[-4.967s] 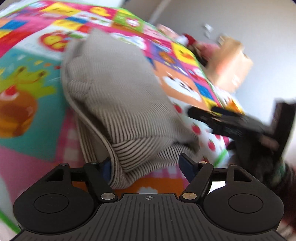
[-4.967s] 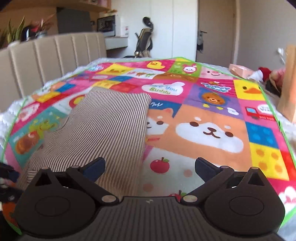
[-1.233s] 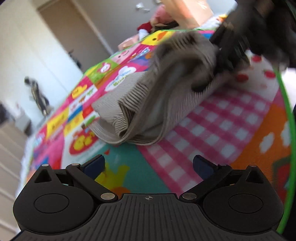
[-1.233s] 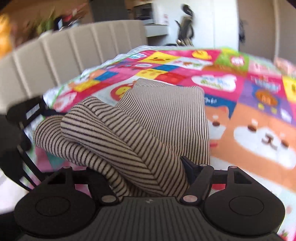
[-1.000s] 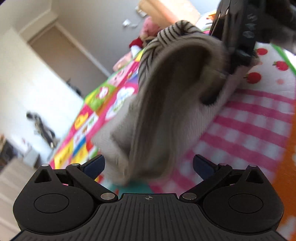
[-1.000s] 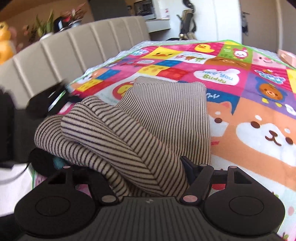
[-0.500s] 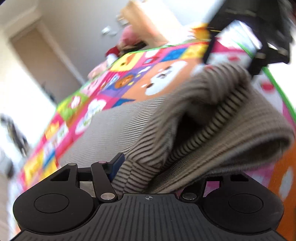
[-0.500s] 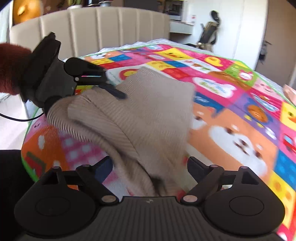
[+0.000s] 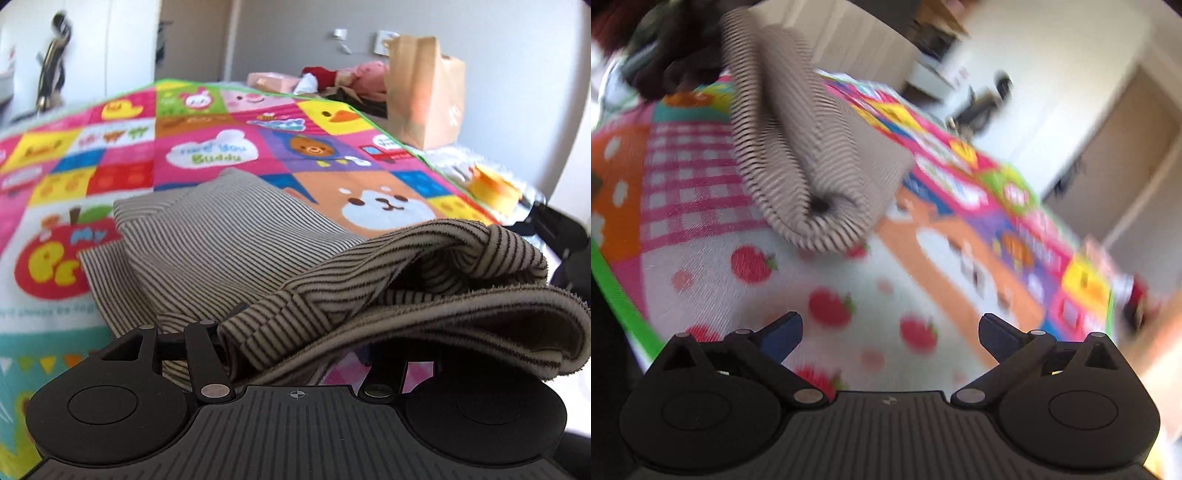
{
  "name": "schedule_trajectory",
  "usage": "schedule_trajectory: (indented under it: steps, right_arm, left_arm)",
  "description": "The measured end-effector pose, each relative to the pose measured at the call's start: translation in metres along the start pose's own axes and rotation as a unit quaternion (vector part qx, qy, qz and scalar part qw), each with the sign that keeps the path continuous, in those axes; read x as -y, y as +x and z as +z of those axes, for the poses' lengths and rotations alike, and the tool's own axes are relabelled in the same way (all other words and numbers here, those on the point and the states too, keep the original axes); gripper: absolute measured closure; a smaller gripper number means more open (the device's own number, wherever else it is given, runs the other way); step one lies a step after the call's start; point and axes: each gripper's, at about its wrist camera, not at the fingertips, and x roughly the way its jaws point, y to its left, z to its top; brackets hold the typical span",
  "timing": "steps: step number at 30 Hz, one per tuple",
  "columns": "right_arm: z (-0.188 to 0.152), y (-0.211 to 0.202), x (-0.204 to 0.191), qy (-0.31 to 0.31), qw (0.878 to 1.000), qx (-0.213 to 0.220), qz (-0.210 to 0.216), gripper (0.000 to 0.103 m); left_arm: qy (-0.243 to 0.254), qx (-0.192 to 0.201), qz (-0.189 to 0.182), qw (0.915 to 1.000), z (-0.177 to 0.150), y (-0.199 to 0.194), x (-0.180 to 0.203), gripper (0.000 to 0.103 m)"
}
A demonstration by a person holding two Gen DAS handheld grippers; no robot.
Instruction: Fold clothes
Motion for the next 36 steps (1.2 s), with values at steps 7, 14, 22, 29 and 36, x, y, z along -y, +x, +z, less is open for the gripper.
schedule_trajectory:
  steps: [7, 14, 22, 29, 36]
  right_arm:
    - [0.039, 0.047, -0.007, -0.091, 0.992, 0.088, 0.020, 0.017]
    - [0.062, 0.057, -0.030, -0.143, 0.982, 0.080, 0.097, 0.068]
    - [0.052, -0.002, -0.057, -0.160, 0.976, 0.041, 0.144, 0.073]
    - [0.059, -0.076, -0.057, -0.230, 0.957, 0.048, 0.168, 0.073]
    - [0.130, -0.025, -0.006, -0.120, 0.978, 0.044, 0.163, 0.052]
  left_arm:
    - [-0.027, -0.002, -0.019, 0.9994, -0.003, 0.002, -0.011, 0.041]
    - [0.043, -0.007, 0.021, 0.9988, -0.021, -0.009, 0.008, 0.043]
    - [0.070, -0.022, -0.009, 0.9973, -0.056, -0.042, 0.049, 0.043]
    - [0.013, -0.027, -0.115, 0.9930, -0.080, -0.082, 0.059, 0.041]
    - [-0.077, 0.018, -0.089, 0.9928, -0.064, -0.083, 0.013, 0.038]
